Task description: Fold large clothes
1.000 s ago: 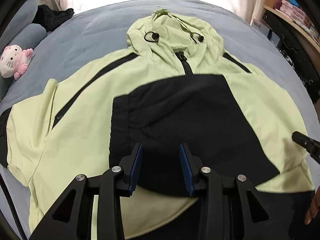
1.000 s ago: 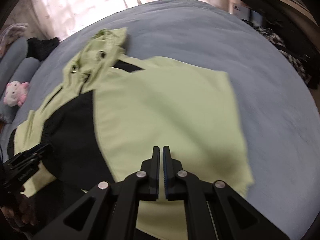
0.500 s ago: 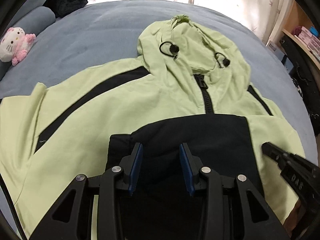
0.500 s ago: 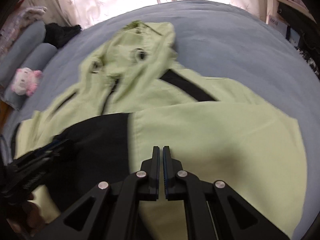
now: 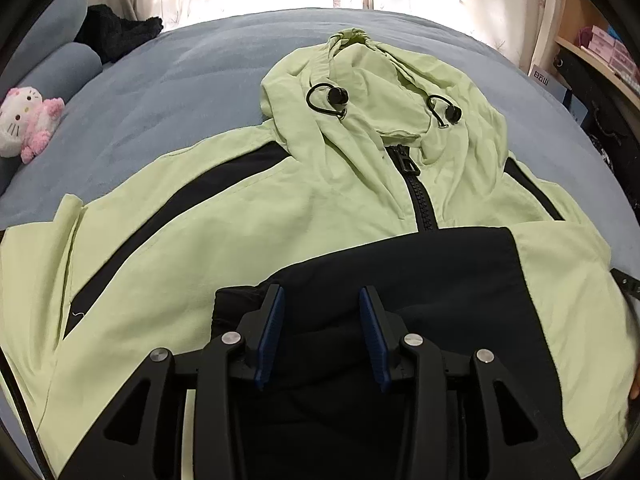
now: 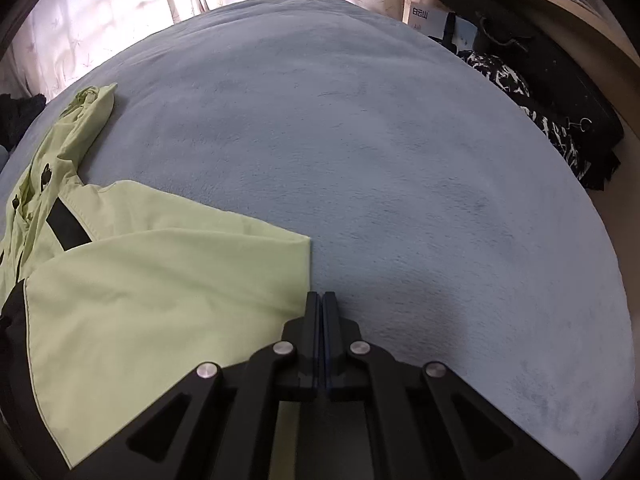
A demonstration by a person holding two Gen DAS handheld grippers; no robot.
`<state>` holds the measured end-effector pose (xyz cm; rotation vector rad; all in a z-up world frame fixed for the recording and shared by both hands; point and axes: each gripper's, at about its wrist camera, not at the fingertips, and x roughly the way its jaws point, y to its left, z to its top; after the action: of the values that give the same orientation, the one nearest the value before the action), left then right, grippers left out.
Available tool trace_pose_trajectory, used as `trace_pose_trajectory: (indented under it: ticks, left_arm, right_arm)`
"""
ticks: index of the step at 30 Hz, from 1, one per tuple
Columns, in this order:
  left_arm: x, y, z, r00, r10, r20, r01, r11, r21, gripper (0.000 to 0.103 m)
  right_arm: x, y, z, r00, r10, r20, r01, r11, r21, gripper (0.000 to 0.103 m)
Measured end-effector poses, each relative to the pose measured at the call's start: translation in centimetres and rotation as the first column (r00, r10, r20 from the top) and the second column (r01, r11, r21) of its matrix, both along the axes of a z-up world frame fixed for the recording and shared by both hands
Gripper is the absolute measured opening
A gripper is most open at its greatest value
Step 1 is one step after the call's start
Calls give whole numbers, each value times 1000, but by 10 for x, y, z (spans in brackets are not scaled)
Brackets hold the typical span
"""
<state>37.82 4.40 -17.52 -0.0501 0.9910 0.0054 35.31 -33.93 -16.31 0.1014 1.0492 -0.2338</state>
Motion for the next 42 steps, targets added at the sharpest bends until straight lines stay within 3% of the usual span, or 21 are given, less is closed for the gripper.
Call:
trace_pose_trajectory:
  ticks: [5,17,27,36,42]
  left_arm:
    - [1,1,3,1000,10,-22,-10,1000,-6,39]
    - [-36,10,36,999,15,-38,-17,999,-31,39]
    - [-111,15,81,1000,-21,-12,21,1000,-21,39]
    - [-187,28,117,998,-52,28,53,998,-40,43]
    - [-228,51,137,996,-45,73,48,998,-46,47]
  right_arm:
    - [0,11,1,1000,8,-12,-8,999,-53,2]
    - [-49,29,54,998,11,63,-13,999,39,2]
    - [-134,72,98,994,38,98,-51,990,135,2]
    - [-211,120,114,988,98,121,-126,960,250,3]
    - [-239,162,122,977,165,135,-194,949,249,18]
